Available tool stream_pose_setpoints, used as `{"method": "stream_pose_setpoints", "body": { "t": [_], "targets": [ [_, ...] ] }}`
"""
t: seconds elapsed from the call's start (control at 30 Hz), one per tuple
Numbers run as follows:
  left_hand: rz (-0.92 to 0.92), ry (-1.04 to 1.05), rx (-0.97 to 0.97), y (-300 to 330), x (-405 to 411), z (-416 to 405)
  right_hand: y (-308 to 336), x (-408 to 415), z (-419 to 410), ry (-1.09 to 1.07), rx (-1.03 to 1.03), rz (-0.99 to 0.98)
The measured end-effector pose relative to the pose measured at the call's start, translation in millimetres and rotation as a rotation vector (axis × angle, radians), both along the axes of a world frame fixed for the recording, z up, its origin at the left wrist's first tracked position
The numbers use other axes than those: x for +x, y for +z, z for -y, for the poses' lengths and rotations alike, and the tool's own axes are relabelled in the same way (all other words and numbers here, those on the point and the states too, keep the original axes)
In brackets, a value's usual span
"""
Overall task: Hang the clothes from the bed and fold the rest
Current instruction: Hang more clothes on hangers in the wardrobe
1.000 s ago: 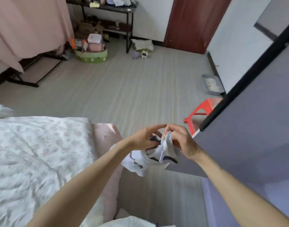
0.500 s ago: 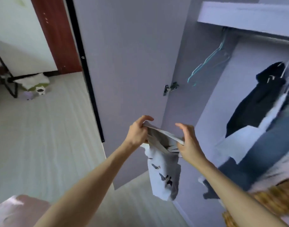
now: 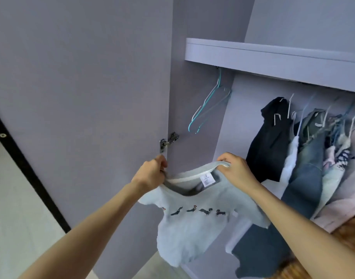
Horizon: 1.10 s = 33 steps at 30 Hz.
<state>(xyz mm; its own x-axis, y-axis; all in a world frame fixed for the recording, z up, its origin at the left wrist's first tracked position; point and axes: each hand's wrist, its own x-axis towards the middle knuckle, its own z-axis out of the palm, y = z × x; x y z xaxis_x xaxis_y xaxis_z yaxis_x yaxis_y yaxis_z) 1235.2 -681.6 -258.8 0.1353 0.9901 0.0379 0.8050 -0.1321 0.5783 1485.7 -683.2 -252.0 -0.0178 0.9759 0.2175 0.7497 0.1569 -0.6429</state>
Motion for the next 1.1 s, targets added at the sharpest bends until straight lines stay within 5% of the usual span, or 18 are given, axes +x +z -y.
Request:
{"method": "stream_pose_setpoints", "body": {
  "t": [0.1, 0.2, 0.3, 0.43, 0.57, 0.8, 0.93, 1.1],
  "targets": [
    [0.23, -0.078, -0.287, 6, -4, -28, 14, -12, -30, -0.038, 0.053, -0.152],
    [0.234, -0.137, -0.416, 7, -7, -56, 16, -13, -58, -0.09, 0.061, -0.309],
    [0.12, -0.084, -0.286, 10, -6, -75, 13, -8, -76, -0.148, 0.066, -0.368],
    [-0.123, 0.105, 0.138, 18, 0, -96, 3, -4, -101, -0.19, -0.059, -0.347],
    [-0.126, 0.213, 0.402, 32, -2, -108, 3, -19, -136, -0.173, -0.189, -0.504],
    [-0.126, 0.308, 0.454, 50, -4, -115, 10, -74, -207, -0.229, -0.388, -0.917],
    [-0.099, 0.342, 0.455, 52, -9, -110, 10, -89, -221, -0.224, -0.413, -0.874],
    [-0.064, 0.356, 0.448, 48, -15, -99, 5, -84, -216, -0.29, -0.113, -0.787]
  ]
}}
